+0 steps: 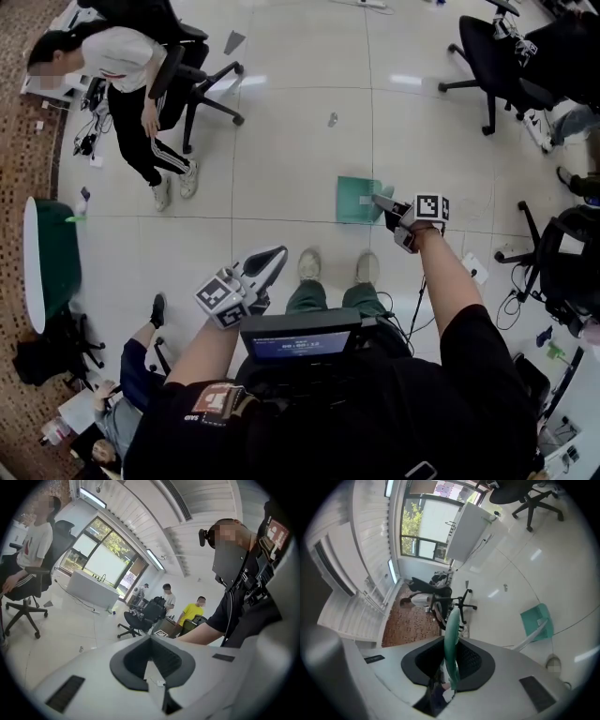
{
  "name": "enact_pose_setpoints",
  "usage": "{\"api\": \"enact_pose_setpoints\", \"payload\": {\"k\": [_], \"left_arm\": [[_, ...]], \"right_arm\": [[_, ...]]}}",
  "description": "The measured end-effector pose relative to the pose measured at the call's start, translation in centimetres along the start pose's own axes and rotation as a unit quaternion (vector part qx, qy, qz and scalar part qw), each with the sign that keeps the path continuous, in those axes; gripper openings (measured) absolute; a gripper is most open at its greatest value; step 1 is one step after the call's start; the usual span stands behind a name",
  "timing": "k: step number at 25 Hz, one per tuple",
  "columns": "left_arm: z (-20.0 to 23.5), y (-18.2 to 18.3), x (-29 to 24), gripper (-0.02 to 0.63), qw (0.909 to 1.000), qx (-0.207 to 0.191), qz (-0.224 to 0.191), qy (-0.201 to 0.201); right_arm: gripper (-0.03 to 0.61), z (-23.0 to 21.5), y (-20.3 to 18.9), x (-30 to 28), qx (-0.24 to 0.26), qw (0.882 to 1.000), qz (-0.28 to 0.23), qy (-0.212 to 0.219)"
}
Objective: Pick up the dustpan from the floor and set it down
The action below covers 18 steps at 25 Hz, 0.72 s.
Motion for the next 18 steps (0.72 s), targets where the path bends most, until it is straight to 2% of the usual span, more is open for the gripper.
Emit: {"api": "enact_pose_setpoints", "payload": {"k": [2,6,9,13,18], "left_arm": [[0.5,-1.0,0.1,0.025,1.0000,0.004,0.006,0.003],[1.2,-1.7,1.0,0.025,0.9999,0.010,0.010,0.008],[1.2,-1.7,1.6,0.025,0.9999,0.012,0.007,0.010],[0.5,-1.6,1.3,0.025,0.9999,0.007,0.008,0.009],[-0.8,-1.5,1.4,0.025,0.9999,0.002,0.008,0.007]], "right_arm": [[0.072,-2.4,-0.4,0.2,0.020,0.999,0.014,-0.024],[0.075,-3.4,0.7,1.1,0.018,0.999,-0.017,-0.028],[0.092,-3.8,1.3,2.0,0.019,0.998,-0.031,-0.054],[0.117,-5.6,2.5,4.7,0.049,0.989,-0.041,-0.135],[0.159,-8.0,1.6,7.5,0.069,0.969,-0.028,-0.237]]}}
Point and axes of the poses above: the fingertips, and each gripper's own axes: x backward along the fingers, z to its left, y out of its top, the point moved 3 cm from there along x, backward along the fingers, and after that the axes turned 5 degrees about y, right-handed, at the moved point
